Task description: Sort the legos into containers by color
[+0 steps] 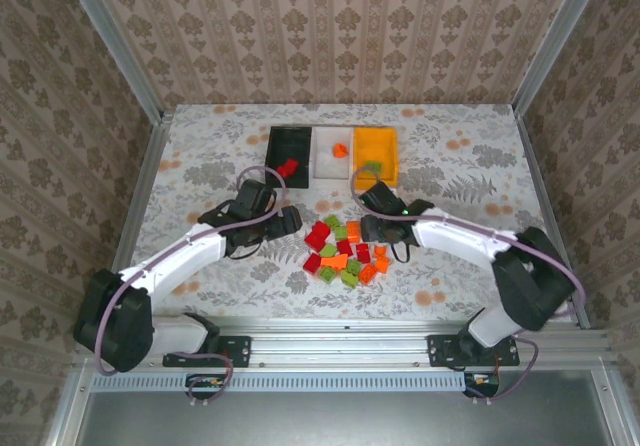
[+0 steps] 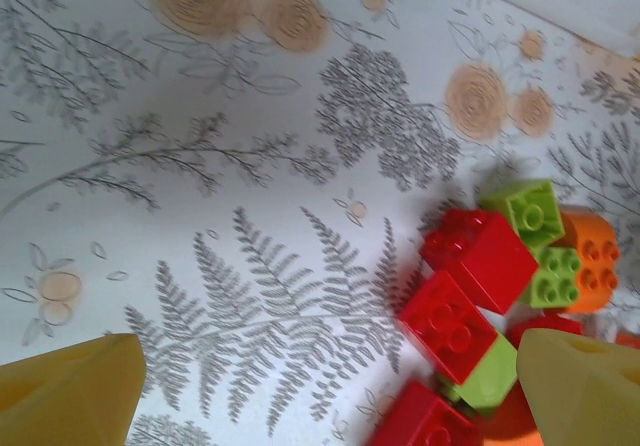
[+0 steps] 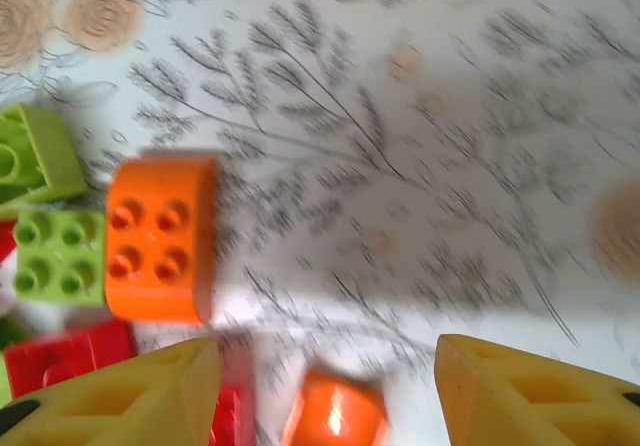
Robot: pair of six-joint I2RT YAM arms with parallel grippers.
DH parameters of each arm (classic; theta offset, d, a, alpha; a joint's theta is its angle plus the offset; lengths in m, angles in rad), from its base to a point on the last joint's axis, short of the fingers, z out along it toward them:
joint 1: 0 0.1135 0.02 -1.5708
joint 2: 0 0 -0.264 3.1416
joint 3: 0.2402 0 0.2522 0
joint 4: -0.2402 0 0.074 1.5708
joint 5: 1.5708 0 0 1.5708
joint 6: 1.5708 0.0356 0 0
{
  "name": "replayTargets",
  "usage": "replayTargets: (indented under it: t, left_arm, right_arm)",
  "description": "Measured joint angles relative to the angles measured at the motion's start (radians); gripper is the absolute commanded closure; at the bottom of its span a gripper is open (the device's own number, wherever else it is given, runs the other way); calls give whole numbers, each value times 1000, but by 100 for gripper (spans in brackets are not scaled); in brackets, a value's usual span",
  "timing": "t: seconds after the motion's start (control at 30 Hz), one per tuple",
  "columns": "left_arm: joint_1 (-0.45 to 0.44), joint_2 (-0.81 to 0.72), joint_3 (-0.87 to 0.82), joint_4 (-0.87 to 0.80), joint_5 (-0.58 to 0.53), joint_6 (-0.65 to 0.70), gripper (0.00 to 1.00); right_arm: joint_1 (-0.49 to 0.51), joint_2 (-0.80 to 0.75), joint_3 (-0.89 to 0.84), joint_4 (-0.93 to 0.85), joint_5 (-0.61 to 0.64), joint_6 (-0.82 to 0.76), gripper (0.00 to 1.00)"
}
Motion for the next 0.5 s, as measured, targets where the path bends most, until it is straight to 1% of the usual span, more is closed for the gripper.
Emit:
replayTargets:
  t: [0.1, 0.17, 0.23, 0.37, 0.5]
  left_arm:
    - [-31, 1, -10, 29, 0, -11, 3]
    - [-48, 8, -11, 39, 0, -19, 3]
    - [-61, 14, -11, 51, 1, -24, 3]
    - [-76, 23, -11, 64, 0, -31, 3]
    - [-88, 22, -21, 79, -1, -33, 3]
  right_arm:
    - [44, -96, -74, -39, 3, 90, 36]
    - [82, -124, -106, -58, 0, 147, 35]
    - [105, -127, -123, -60, -6, 191, 35]
    - [109, -124, -148, -52, -6, 262, 36]
    - [109, -62, -150, -28, -6, 302, 44]
